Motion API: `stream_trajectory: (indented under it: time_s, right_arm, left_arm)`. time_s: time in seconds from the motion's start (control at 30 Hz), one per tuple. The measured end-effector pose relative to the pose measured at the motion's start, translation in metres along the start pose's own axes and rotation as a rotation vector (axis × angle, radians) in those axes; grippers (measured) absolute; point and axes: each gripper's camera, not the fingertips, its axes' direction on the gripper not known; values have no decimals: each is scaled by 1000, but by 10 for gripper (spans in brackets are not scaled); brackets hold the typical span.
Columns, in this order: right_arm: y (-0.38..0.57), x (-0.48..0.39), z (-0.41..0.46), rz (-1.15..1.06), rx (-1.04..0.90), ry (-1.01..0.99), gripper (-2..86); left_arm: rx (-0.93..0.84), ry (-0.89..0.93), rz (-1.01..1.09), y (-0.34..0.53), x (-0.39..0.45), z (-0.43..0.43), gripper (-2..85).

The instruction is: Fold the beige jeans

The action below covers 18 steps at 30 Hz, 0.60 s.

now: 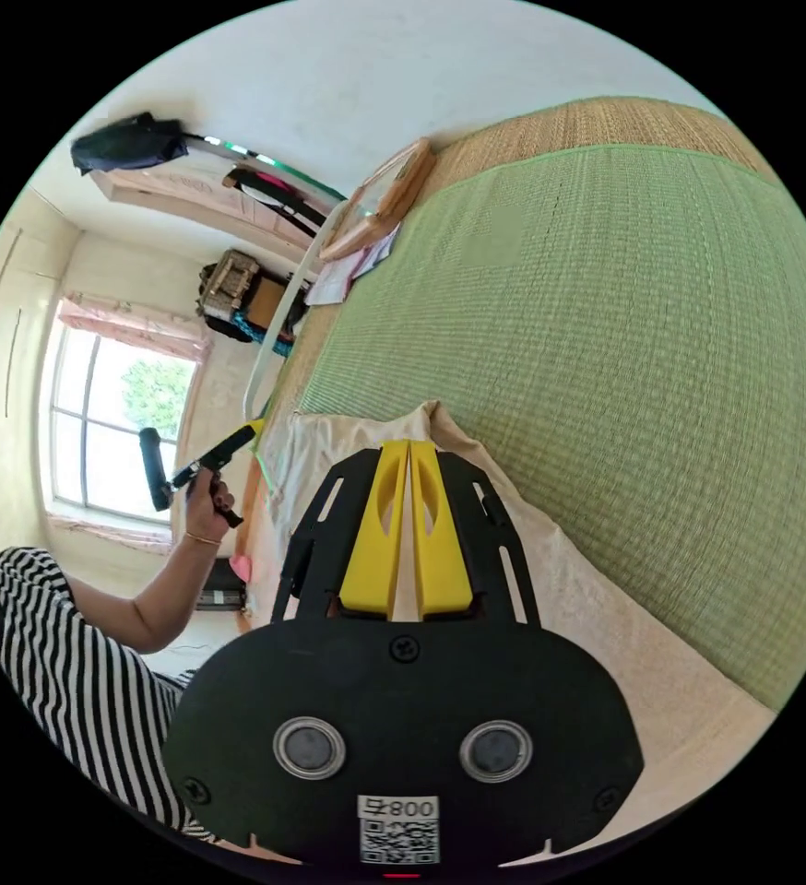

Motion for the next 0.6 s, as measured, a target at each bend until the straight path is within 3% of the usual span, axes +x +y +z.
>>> stream_trajectory:
  time_s: [0.1, 0.3, 0.5, 0.6]
  right_arm:
    - [1, 9, 17, 35, -19, 95, 0]
    - [15, 13, 15, 51, 4, 56, 0]
    - [47, 7, -5, 3, 28, 161, 0]
    - [60, 27, 2, 50, -8, 180, 0]
  left_arm:
    - [35, 257, 20, 3, 13, 10, 7]
    - [-140, 582, 236, -3, 103, 67, 3]
    - [-318, 427, 398, -11, 180, 123, 2]
    - [-342, 485, 385, -11, 191, 137, 2]
